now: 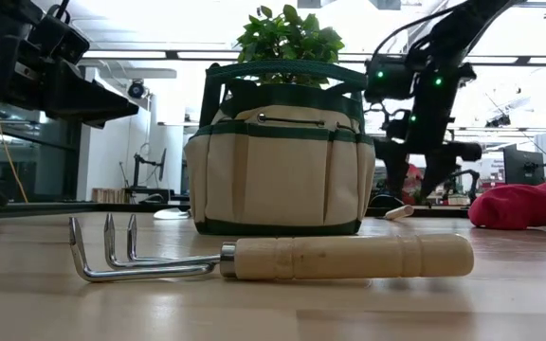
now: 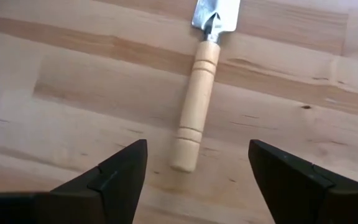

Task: Pick & Place Garden tools in Gardening bag
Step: Put the right brown trowel into the gardening bag

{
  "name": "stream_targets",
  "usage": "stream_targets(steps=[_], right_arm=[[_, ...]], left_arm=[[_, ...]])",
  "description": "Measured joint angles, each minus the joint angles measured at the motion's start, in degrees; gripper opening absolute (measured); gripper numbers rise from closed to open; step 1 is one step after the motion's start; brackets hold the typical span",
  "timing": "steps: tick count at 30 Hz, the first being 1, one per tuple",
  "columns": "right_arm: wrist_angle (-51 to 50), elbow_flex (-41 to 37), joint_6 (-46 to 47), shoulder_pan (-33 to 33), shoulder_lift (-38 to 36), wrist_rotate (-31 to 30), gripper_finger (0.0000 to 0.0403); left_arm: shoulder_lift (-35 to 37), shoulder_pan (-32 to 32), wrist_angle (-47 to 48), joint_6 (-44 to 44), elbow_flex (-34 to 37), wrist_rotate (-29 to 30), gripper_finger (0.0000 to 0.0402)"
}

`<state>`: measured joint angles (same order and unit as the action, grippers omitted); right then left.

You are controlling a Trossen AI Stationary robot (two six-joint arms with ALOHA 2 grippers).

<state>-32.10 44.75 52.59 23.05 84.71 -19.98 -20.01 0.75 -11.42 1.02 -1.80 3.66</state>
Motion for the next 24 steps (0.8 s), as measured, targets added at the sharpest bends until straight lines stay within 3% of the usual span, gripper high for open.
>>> stream_targets(steps=[13,24], right_arm=[[4.13,0.00,0.34,0.00,6.69,-2.71,0.0248],[4.57,0.00,0.34,0.76,7.98,-4.14,0.0210]], left_arm=[[0.00,0.00,0.02,-0.02,0.00,0.02,0.0138],[0.02,-0.02,1.22,-0.26,0.00,0.02,0.0138]])
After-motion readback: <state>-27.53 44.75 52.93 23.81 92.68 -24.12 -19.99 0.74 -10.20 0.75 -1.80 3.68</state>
